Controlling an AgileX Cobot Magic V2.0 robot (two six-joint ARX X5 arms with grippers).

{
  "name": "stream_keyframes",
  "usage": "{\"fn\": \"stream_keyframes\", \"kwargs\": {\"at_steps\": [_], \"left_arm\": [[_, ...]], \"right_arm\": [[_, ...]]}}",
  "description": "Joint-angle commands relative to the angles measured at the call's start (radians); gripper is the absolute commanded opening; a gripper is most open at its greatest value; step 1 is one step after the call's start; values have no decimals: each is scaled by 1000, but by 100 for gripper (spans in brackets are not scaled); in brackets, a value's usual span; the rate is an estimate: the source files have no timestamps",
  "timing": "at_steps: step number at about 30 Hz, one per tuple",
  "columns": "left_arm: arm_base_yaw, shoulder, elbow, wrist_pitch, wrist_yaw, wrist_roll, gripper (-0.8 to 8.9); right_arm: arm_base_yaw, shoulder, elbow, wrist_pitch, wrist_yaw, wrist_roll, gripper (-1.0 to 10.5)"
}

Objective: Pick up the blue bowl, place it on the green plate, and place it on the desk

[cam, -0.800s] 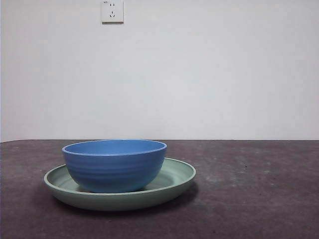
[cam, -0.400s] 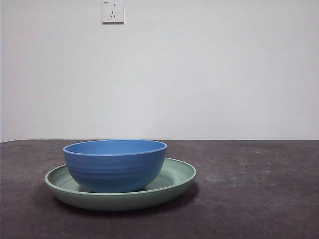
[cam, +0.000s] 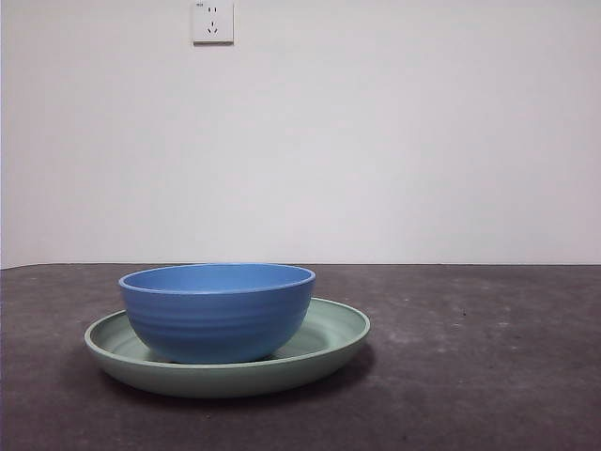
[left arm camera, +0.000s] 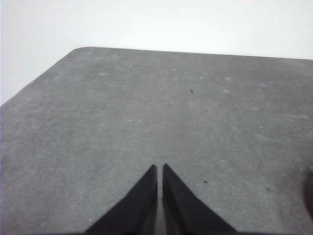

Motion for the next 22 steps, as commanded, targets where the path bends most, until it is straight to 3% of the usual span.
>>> {"fn": "stream_keyframes", "kwargs": {"at_steps": [1, 9, 13, 17, 22], "left_arm": [[2, -2, -21, -6, -2, -3, 19], [2, -2, -21, -6, -2, -3, 19], [2, -2, -21, -6, -2, -3, 19], [2, -2, -21, -6, -2, -3, 19], [2, -2, -21, -6, -2, -3, 19]], "right_arm": [[5, 3, 15, 9, 1, 11, 20], [-17, 2, 14, 11, 0, 8, 21], [-134, -9, -12, 66, 5, -104, 20], [-262, -85, -185, 347, 0, -179, 20], [-410, -229, -552, 894, 1, -173, 20]]}}
